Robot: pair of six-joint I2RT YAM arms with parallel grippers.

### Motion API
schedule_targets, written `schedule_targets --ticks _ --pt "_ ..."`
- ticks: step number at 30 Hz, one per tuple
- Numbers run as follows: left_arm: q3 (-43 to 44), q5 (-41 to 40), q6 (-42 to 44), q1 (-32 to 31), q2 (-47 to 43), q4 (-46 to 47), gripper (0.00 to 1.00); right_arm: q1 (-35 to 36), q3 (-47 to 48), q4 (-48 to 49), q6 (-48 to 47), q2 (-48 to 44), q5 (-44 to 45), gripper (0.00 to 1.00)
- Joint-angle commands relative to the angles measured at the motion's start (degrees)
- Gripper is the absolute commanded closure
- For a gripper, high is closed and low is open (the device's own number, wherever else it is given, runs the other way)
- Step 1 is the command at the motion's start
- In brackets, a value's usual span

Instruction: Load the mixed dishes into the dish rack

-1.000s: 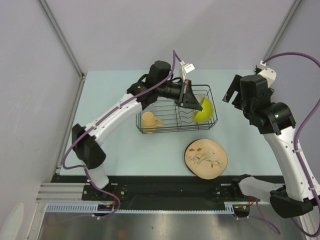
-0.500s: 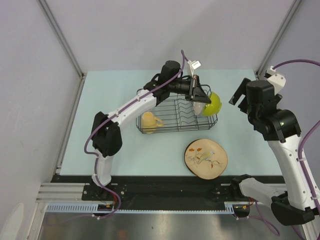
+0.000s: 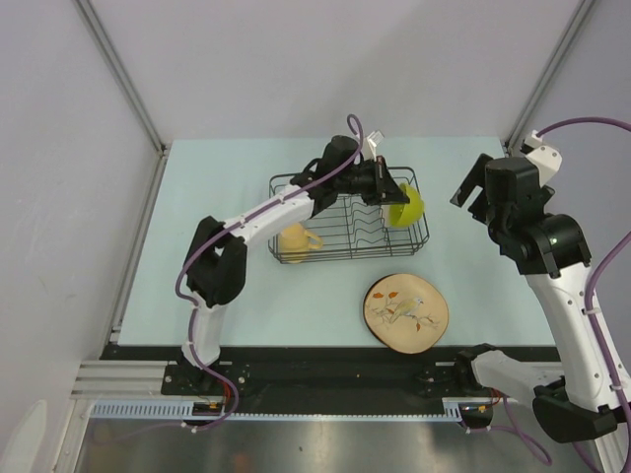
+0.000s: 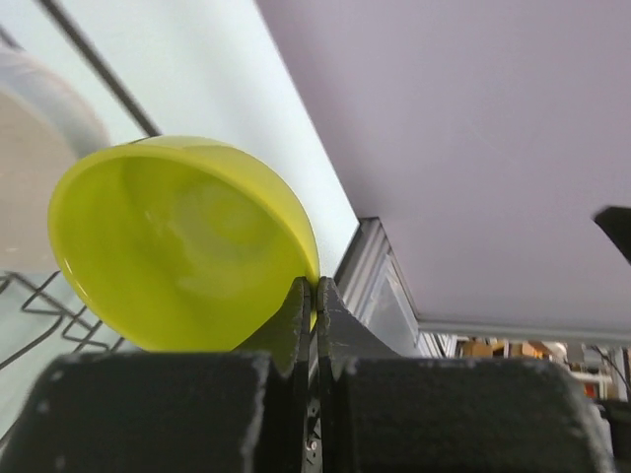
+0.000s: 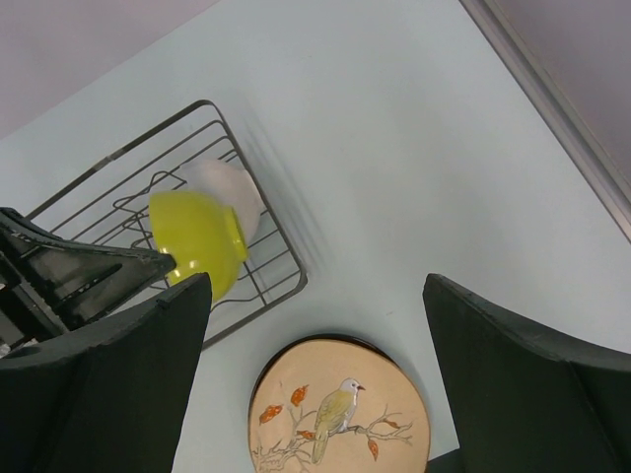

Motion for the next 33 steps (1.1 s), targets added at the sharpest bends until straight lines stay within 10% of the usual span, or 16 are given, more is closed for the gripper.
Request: schedule_targets --ticks 1,33 --pt "-2.73 -6.17 -1.74 -1.35 -3.07 3.37 1.0 -0.3 1.24 1.3 2.09 0.95 -0.96 0.06" --pt "-4.06 -7.4 -10.53 -2.76 1.67 12.07 1.0 -0.3 4.32 -0.19 1.21 2.0 -2.89 0.06"
